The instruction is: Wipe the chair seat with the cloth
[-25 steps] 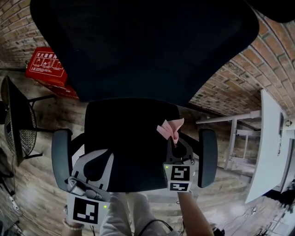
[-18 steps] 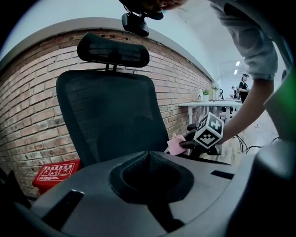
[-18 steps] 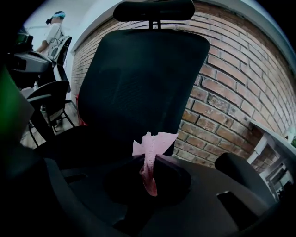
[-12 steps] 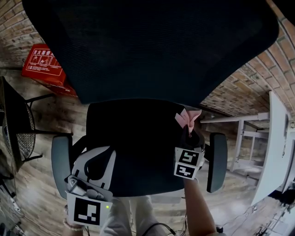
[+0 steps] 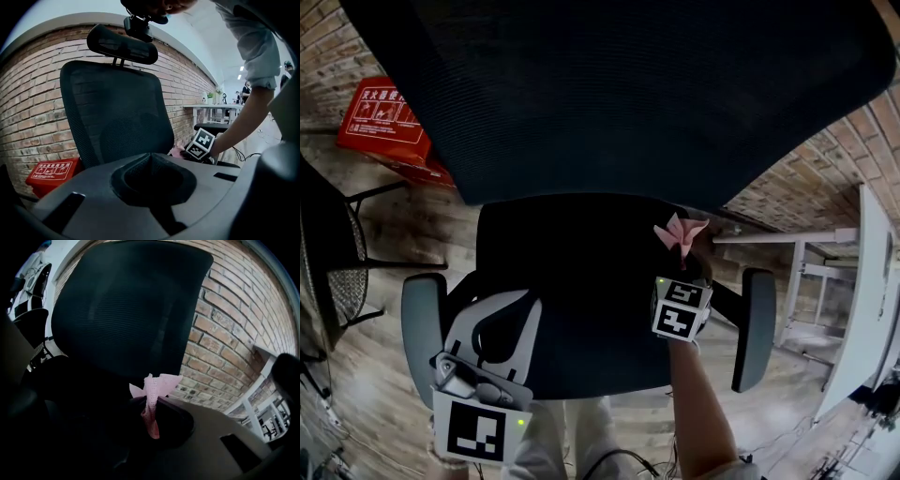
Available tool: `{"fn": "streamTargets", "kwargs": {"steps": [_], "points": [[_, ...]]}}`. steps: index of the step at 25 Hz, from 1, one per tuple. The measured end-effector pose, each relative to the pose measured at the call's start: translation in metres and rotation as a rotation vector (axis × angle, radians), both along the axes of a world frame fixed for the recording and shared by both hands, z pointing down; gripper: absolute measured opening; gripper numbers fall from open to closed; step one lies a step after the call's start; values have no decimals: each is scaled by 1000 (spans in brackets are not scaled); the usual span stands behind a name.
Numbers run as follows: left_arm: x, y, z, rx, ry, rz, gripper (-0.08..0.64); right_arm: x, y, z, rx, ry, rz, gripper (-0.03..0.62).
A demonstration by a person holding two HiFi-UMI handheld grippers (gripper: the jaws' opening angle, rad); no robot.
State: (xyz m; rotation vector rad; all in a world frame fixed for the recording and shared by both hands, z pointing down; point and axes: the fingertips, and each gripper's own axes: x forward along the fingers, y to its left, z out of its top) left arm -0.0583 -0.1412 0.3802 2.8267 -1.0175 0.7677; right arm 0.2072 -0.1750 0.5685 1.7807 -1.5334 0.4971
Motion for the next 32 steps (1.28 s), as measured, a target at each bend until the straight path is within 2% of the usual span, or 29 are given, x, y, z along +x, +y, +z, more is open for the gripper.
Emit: {"fn": "streamTargets", "kwargs": {"steps": [6,12,32], "points": [[-9,-5,1,3,5,-11,18,-29,-1,23,-46,-104,-33,60],[-22,-5,-4,1,6,-38,18,-67,-10,31,-67,-169,-126,60],[-98,-1,-17,21,-14,-237,18,-210,-39,37,-85,-238,-466,60]]}}
